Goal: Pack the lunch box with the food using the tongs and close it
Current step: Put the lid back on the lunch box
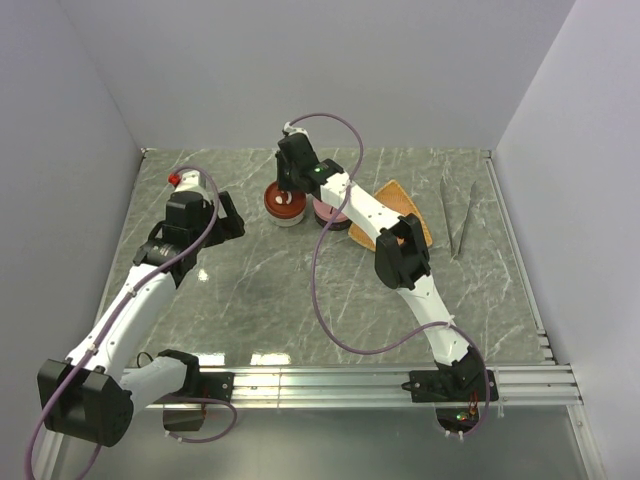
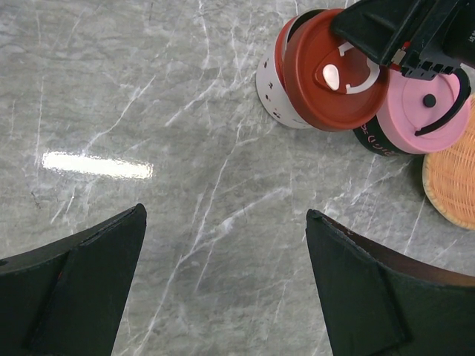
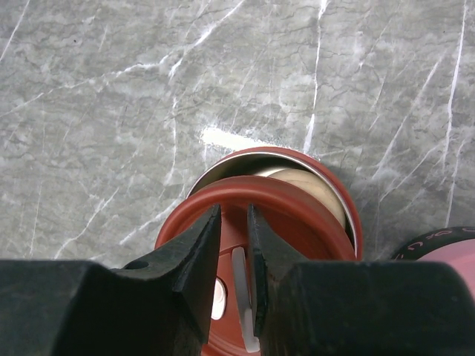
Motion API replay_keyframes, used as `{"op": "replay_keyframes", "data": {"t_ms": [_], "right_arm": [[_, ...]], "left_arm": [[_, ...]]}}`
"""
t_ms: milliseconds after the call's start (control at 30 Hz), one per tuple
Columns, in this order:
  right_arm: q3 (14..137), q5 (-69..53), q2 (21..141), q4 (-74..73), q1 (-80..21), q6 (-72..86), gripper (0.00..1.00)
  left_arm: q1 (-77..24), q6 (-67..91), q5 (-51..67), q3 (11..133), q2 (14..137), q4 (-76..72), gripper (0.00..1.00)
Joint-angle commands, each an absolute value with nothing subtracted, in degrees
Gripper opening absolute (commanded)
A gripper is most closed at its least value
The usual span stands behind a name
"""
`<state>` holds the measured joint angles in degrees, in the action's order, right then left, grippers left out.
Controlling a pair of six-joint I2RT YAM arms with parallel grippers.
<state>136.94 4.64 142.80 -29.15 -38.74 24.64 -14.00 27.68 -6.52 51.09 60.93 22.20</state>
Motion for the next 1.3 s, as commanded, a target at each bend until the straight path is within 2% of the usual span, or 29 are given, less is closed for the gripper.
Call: {"op": "replay_keyframes", "data": {"t_ms": [0,500,700,933,1067,1267], "right_arm": [[139.66,4.57,143.88,-26.90,-39.11,25.14,0.28],[141.42,2.73,145.37,-23.56,-39.20,26.98,0.31],[137.55,1.85,140.98,-15.48,-39.11,26.98,0.33],[139.40,0.35,137.73,-9.76,-38.58,28.83,0.34],[137.12,1.66,131.51,-8.96,-38.06,26.99,0.34],[124.04,3.43,117.72,-11.51,-34.11,25.58,0.36]], "left_arm": [[-13.80,27.07,-5.36,51.77,61.08,20.92,0.95],[-13.80,26.81,-5.36,52.82,62.84,21.62,0.95],[-13.80,26.81,-5.71,53.43,63.19,21.80,0.95],[-13.80,26.72,-6.24,53.61,63.02,22.06,0.95],[-13.80,26.81,-6.33,53.44,62.67,21.62,0.95],[-13.80,26.19,-3.96,54.57,65.64,18.29,0.96]]}}
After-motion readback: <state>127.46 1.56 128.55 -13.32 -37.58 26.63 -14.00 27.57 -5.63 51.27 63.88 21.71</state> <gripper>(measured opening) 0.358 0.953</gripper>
